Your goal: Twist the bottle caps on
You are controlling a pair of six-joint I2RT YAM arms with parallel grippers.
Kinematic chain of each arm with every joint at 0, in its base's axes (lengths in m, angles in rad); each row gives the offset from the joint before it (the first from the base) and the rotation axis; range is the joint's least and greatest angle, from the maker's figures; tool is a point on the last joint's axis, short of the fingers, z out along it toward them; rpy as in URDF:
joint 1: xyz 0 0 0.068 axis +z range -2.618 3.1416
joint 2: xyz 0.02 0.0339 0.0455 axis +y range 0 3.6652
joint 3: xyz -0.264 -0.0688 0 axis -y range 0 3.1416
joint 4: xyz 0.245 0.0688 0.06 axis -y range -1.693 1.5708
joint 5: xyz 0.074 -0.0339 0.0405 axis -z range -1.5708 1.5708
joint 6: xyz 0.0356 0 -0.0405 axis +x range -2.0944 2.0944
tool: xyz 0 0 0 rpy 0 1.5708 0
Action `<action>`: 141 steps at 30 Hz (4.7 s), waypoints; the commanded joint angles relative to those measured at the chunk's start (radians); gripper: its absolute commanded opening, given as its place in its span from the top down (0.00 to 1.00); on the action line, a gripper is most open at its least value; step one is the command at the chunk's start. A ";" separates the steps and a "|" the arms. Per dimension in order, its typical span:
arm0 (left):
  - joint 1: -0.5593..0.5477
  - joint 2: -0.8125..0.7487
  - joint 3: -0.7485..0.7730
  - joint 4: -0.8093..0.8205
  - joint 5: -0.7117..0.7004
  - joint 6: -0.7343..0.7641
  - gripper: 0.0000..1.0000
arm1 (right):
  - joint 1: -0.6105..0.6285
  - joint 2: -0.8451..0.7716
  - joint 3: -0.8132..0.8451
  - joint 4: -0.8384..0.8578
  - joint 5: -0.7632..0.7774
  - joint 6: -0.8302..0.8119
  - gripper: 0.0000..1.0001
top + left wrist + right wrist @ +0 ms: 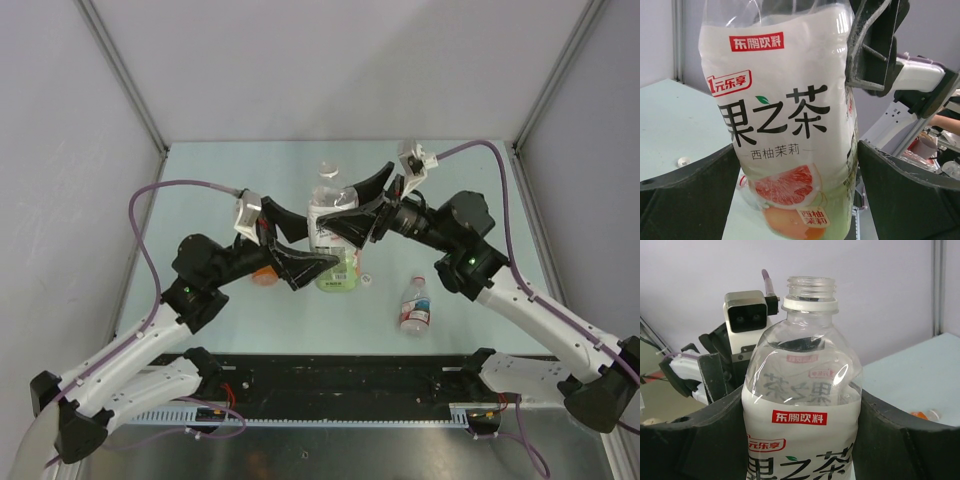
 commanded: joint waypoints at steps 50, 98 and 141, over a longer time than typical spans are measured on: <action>-0.038 -0.085 -0.339 0.127 -0.371 0.416 0.90 | 0.005 -0.238 -0.171 -0.615 0.937 -0.080 0.01; -0.039 -0.435 -0.630 0.149 -0.392 0.445 0.89 | 0.009 0.664 -0.012 -0.767 0.727 -0.036 0.55; -0.037 -0.128 -0.575 0.147 -0.142 0.666 1.00 | -0.281 -0.032 -0.008 -0.832 -0.023 -0.398 0.97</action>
